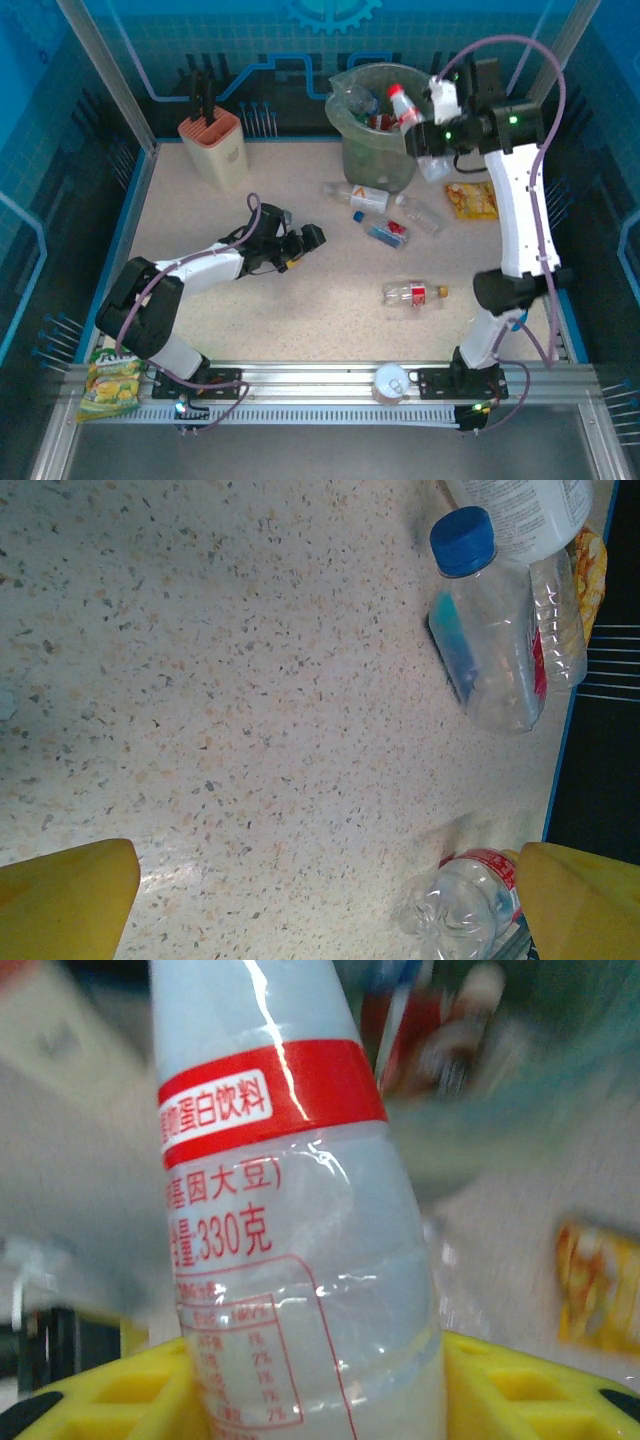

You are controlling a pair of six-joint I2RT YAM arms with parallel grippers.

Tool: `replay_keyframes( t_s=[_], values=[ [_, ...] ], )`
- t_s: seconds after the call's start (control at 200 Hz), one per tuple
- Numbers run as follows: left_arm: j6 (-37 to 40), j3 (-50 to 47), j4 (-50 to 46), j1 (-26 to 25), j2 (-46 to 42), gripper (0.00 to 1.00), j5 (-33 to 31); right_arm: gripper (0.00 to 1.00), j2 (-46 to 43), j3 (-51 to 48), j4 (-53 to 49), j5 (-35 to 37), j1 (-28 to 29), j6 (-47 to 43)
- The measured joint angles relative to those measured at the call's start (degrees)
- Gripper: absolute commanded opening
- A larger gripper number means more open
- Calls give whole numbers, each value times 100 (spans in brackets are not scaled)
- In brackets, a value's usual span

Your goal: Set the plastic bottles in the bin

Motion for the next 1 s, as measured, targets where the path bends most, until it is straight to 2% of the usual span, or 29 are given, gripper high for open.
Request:
replay_keyframes(
  t_s=[0.06,0.115,0.18,0.275,0.345,0.66,1.001],
  values=[
    [-20,0,2,0,0,97,2,51,632,1128,42,-94,-144,26],
    [-46,-2,2,0,-2,97,0,51,953,1513,168,-190,-269,90],
    [-105,-2,-2,0,-26,97,-2,50,1056,1246,501,-313,-409,199],
    [-127,-2,-22,0,-146,97,-4,49,944,157,1423,-479,-516,444],
    [-127,-2,-22,0,-264,97,-7,49,984,-262,1980,-599,-531,651],
    [-131,-11,-26,0,-459,97,-72,48,1414,363,3469,-772,-562,1276],
    [-127,-9,-356,0,-595,97,-125,48,2009,328,4312,-240,-553,992]
  ],
)
